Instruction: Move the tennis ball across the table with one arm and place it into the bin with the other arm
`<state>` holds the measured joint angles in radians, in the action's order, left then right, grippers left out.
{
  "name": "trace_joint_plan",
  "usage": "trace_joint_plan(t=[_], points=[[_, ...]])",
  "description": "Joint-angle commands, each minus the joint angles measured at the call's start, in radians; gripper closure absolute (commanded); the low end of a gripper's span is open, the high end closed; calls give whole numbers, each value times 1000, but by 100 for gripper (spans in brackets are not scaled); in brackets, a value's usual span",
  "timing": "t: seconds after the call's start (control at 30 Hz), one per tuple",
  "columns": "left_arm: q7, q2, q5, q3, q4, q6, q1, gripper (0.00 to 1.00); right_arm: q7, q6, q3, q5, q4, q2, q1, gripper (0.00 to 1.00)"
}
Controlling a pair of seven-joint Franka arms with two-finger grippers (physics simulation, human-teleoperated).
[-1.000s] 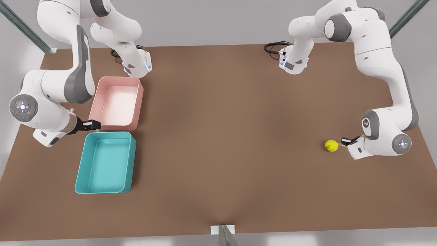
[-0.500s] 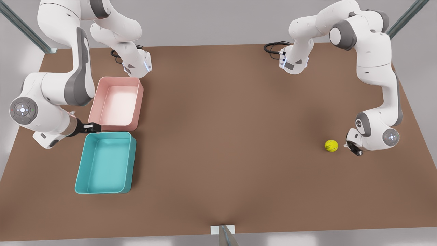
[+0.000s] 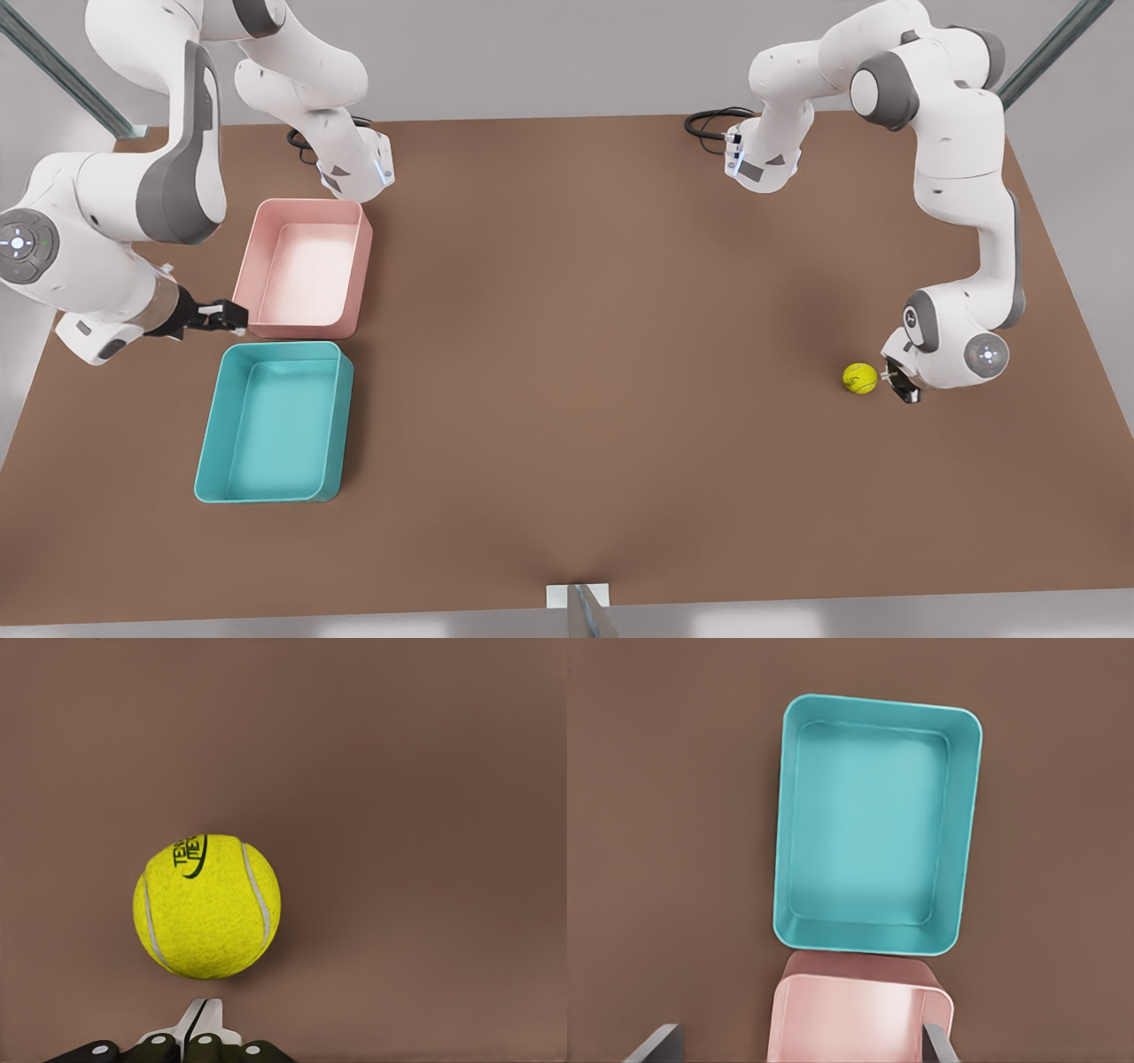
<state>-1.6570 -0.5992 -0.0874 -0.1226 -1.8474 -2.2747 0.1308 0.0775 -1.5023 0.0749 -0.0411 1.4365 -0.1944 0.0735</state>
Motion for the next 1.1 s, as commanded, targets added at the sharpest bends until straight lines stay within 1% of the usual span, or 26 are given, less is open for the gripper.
trace_joint_plan(t=[0.0,0.03,0.1,0.17,0.2,0.23,0.27,0.37,0.47,0.5,0.53,0.6,0.63,0.67,0.7,0.77,0.8,0.83,0.9,0.93,1.03,1.07], points=[[-50,1,-3,0,0,-6,0,79,38,11,0,3,1,1,-1,0],[-32,2,0,0,-1,-6,-3,79,38,11,0,3,1,0,-1,0],[138,7,-2,6,-4,-6,-66,79,39,11,0,3,1,-2,-1,0],[324,7,-6,55,-1,-29,-114,79,39,11,0,3,1,-3,-1,0],[557,7,-8,145,22,-32,-143,79,45,11,0,4,2,-5,-1,0],[802,32,-6,213,34,-14,-181,79,48,11,0,4,2,-7,-1,0],[930,48,-2,233,39,29,-192,79,48,11,0,4,2,-8,-1,0],[979,48,20,233,39,29,-192,79,50,11,0,4,4,-8,-3,0],[1252,68,70,247,53,61,-192,79,50,11,0,7,5,-10,-3,0],[1414,111,69,248,62,127,-217,79,50,11,0,7,4,-11,-3,0],[1520,139,67,248,121,263,-234,79,50,11,0,9,5,-11,-3,0],[1777,156,57,248,391,687,-281,79,50,11,0,9,5,-11,-3,0],[1859,154,57,248,562,906,-292,79,50,10,0,9,5,-16,-3,0],[1927,154,58,250,680,1041,-312,79,50,10,0,9,5,-16,-3,0],[1970,156,61,274,793,1158,-315,79,50,10,0,9,5,-16,-3,0],[2034,208,75,311,833,1215,-319,79,48,10,0,9,5,-16,-3,0],[2038,246,86,310,830,1212,-329,50,48,10,0,9,5,-16,-3,0],[2042,288,74,305,757,1227,-336,0,48,10,0,9,5,-17,-3,0],[2271,374,121,227,586,988,-355,0,48,10,0,9,5,-17,-3,0],[2271,320,118,222,596,991,-350,0,47,10,0,10,5,-17,-1,0],[2268,295,120,221,597,966,-315,0,41,8,0,13,4,-28,0,0],[2269,291,123,221,597,959,-313,0,39,2,-4,53,-5,-57,3,0]])
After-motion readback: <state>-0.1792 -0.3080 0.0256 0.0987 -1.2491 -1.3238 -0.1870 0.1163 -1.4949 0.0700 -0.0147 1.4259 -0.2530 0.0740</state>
